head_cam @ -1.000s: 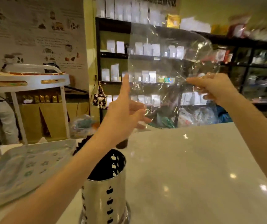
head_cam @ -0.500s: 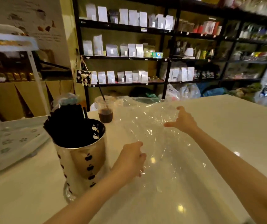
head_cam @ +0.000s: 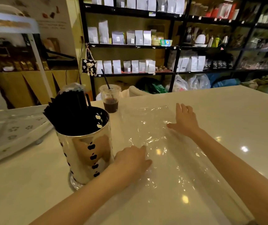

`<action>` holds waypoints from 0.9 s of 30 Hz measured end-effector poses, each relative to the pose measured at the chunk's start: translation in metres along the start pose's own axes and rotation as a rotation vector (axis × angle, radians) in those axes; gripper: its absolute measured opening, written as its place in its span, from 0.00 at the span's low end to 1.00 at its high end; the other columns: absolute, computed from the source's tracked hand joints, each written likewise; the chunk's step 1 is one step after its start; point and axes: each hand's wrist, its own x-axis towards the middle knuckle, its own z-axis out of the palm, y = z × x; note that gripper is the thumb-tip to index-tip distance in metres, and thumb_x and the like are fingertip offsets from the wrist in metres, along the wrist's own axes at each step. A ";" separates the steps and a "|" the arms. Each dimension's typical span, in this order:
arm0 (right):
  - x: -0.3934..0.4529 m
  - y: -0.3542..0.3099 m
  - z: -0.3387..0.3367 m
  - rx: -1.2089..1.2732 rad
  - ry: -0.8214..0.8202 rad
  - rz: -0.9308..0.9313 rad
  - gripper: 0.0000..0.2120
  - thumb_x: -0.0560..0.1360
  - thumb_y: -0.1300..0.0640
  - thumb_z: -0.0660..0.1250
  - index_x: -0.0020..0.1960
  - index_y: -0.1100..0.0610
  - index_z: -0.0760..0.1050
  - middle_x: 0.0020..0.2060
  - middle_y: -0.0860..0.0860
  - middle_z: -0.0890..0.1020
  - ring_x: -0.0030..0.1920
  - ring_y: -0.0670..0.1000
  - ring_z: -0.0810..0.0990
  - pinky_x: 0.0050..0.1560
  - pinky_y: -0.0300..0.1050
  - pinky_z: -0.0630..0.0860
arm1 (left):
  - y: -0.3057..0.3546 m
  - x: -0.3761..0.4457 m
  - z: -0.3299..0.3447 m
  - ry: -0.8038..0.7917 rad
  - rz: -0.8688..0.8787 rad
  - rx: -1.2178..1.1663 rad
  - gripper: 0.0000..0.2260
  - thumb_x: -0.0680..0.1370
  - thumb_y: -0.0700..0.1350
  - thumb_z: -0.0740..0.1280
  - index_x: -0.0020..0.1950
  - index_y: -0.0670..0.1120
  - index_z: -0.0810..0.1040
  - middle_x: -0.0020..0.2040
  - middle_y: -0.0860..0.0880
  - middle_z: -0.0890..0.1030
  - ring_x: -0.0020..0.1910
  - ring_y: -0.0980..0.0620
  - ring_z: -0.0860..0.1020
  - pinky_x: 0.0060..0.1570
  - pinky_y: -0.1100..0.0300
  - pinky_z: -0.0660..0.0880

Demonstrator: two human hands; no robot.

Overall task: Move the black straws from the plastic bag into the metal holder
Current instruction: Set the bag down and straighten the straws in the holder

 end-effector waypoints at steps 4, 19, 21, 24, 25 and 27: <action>-0.021 -0.061 -0.040 0.350 0.216 -0.308 0.21 0.74 0.53 0.67 0.65 0.56 0.70 0.66 0.55 0.72 0.67 0.56 0.64 0.66 0.50 0.61 | 0.008 -0.028 -0.044 0.222 0.203 -0.210 0.19 0.77 0.57 0.56 0.66 0.54 0.63 0.48 0.47 0.79 0.46 0.48 0.78 0.46 0.55 0.75; -0.060 -0.197 -0.092 1.040 -0.344 -0.608 0.17 0.75 0.57 0.64 0.64 0.54 0.72 0.54 0.51 0.82 0.53 0.44 0.80 0.55 0.39 0.77 | -0.111 -0.073 -0.134 0.650 0.073 -0.552 0.36 0.59 0.66 0.69 0.65 0.60 0.65 0.61 0.63 0.69 0.61 0.62 0.67 0.55 0.67 0.64; -0.059 -0.201 -0.090 1.109 -0.372 -0.623 0.13 0.75 0.60 0.65 0.59 0.53 0.76 0.50 0.49 0.83 0.49 0.42 0.82 0.49 0.34 0.78 | -0.126 -0.073 -0.135 0.452 -0.001 -0.654 0.41 0.57 0.65 0.72 0.67 0.61 0.61 0.59 0.65 0.69 0.62 0.60 0.67 0.56 0.65 0.65; -0.060 -0.204 -0.089 1.203 -0.317 -0.653 0.12 0.73 0.64 0.67 0.47 0.48 0.79 0.37 0.40 0.84 0.41 0.38 0.83 0.39 0.29 0.77 | -0.134 -0.074 -0.132 0.236 0.030 -0.712 0.38 0.57 0.57 0.77 0.62 0.65 0.63 0.56 0.64 0.72 0.57 0.59 0.74 0.52 0.65 0.75; -0.060 -0.204 -0.089 1.227 -0.294 -0.649 0.13 0.72 0.66 0.67 0.45 0.47 0.79 0.34 0.39 0.84 0.39 0.37 0.83 0.37 0.28 0.76 | -0.134 -0.074 -0.131 0.229 0.051 -0.722 0.33 0.59 0.54 0.77 0.58 0.66 0.64 0.55 0.62 0.74 0.55 0.60 0.75 0.49 0.66 0.76; -0.060 -0.205 -0.087 1.247 -0.260 -0.634 0.13 0.71 0.67 0.68 0.45 0.49 0.81 0.33 0.40 0.84 0.40 0.39 0.83 0.38 0.30 0.76 | -0.133 -0.073 -0.130 0.263 0.080 -0.744 0.27 0.63 0.49 0.75 0.54 0.67 0.66 0.54 0.61 0.75 0.54 0.61 0.76 0.46 0.67 0.77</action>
